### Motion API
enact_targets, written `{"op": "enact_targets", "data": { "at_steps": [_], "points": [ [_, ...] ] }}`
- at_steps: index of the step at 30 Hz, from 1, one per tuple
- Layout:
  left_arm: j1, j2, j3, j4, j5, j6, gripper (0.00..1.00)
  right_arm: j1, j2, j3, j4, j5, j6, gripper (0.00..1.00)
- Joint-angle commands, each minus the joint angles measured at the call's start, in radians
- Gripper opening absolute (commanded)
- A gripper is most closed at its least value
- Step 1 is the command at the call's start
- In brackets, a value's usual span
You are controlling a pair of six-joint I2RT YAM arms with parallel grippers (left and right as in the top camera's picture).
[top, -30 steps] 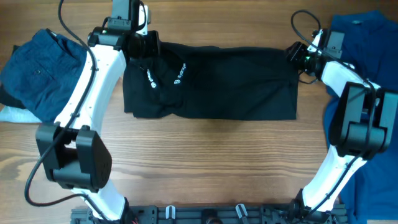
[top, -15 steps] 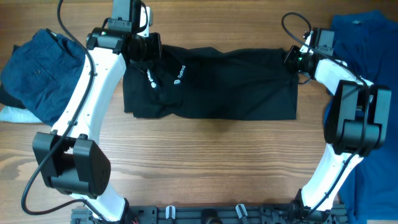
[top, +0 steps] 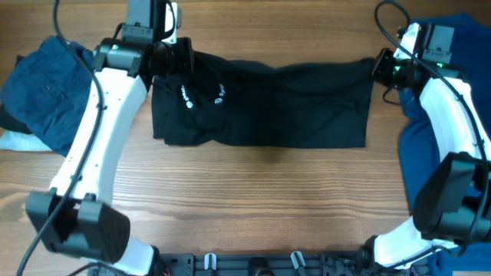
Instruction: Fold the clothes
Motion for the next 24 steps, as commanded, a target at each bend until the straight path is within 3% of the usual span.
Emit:
{"op": "enact_targets", "data": {
  "at_steps": [1, 7, 11, 12, 13, 14, 15, 18, 21, 22, 24],
  "points": [
    [-0.002, -0.041, 0.009, -0.111, -0.039, 0.019, 0.04, -0.002, -0.008, -0.002, -0.101, 0.006, -0.003, 0.04],
    [-0.002, -0.041, 0.009, -0.306, -0.134, 0.019, 0.04, -0.003, -0.024, -0.002, -0.278, 0.061, -0.053, 0.04],
    [-0.002, -0.040, 0.009, -0.343, -0.134, 0.019, 0.14, -0.002, -0.029, -0.002, -0.392, 0.186, -0.060, 0.04],
    [-0.002, -0.040, 0.009, -0.343, -0.134, 0.019, 0.22, -0.002, -0.029, -0.002, -0.416, 0.206, -0.062, 0.05],
    [-0.002, -0.040, 0.009, -0.343, -0.134, 0.019, 0.41, -0.002, -0.029, -0.002, -0.440, 0.218, -0.061, 0.14],
    [-0.002, -0.040, 0.009, -0.340, -0.134, 0.019, 0.47, -0.003, -0.029, -0.002, -0.454, 0.226, -0.062, 0.38],
    [-0.002, -0.040, 0.009, -0.338, -0.134, 0.019, 0.49, -0.003, -0.029, -0.002, -0.460, 0.233, -0.062, 0.47],
    [-0.002, -0.040, 0.009, -0.322, -0.133, 0.018, 0.58, -0.003, -0.021, -0.006, -0.465, 0.236, -0.062, 0.64],
    [-0.002, -0.040, 0.009, -0.309, -0.129, 0.014, 0.63, -0.008, 0.004, -0.036, -0.399, 0.235, -0.062, 0.75],
    [-0.002, -0.040, 0.009, -0.304, -0.129, 0.011, 0.69, -0.012, 0.028, -0.041, -0.376, 0.235, -0.062, 0.80],
    [-0.002, -0.040, 0.009, -0.301, -0.129, 0.011, 0.71, -0.027, 0.084, -0.041, -0.336, 0.199, -0.089, 0.83]
  ]
}}
